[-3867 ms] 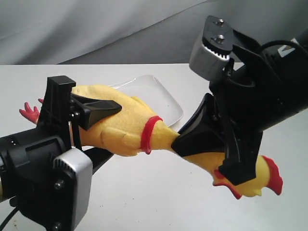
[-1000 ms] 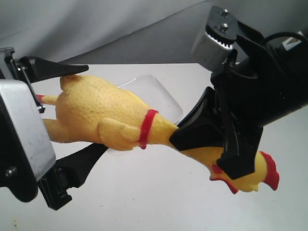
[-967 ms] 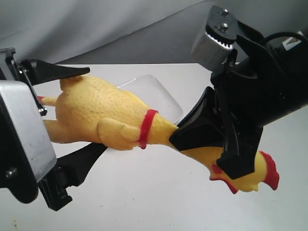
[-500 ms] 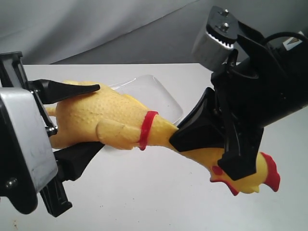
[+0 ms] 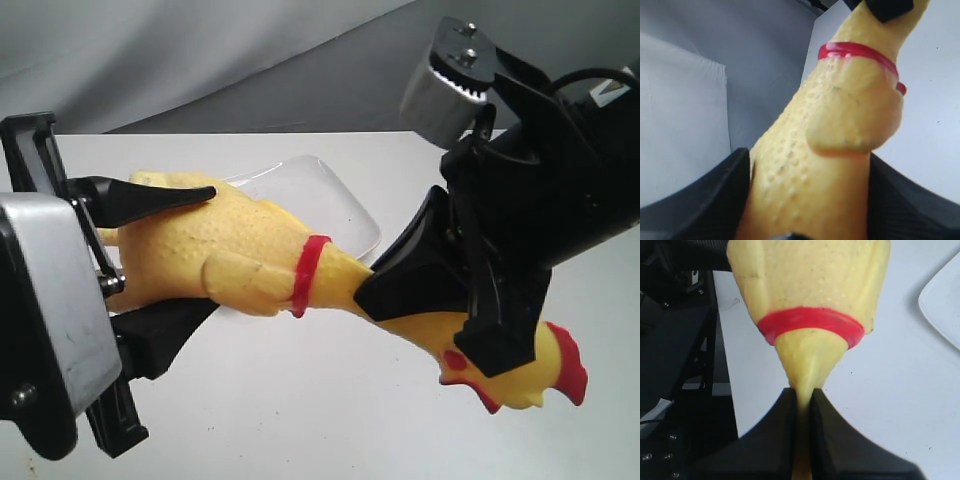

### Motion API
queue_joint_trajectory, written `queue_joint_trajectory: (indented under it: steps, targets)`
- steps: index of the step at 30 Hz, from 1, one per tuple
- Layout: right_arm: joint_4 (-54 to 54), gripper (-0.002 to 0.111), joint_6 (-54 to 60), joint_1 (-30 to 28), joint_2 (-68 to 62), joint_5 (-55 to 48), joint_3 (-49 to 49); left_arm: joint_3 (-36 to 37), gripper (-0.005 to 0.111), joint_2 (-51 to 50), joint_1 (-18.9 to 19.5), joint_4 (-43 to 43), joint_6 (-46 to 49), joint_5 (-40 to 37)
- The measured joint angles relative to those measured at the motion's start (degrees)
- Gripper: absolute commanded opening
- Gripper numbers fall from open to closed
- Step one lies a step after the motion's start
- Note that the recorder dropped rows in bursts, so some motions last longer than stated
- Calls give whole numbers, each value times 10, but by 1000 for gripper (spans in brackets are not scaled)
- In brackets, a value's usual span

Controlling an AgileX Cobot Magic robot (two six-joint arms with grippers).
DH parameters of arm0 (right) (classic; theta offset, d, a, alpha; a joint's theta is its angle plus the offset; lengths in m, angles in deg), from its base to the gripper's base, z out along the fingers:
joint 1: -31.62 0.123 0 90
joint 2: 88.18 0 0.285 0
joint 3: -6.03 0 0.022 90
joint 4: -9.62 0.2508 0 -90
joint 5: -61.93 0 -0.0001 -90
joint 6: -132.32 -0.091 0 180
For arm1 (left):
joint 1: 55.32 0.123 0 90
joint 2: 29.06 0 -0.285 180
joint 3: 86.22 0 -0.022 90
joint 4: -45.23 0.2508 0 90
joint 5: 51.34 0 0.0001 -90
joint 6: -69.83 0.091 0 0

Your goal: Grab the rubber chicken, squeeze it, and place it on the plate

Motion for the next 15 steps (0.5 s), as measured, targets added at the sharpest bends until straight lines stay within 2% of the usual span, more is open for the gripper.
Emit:
queue_joint_trajectory:
  steps: [3,4,5,9,15]
  targets:
    - [3,0,-19,0,0,0,0,0,77,0,0,0,49,0]
    - [5,0,-26,0,0,0,0,0,82,0,0,0,68,0]
    - [5,0,-35,0,0,0,0,0,85,0,0,0,83,0]
    - [20,0,-53,-12,0,-4,0,0,81,0,0,0,101,0]
    - [100,0,-26,-79,0,-56,0,-1,80,0,0,1,108,21]
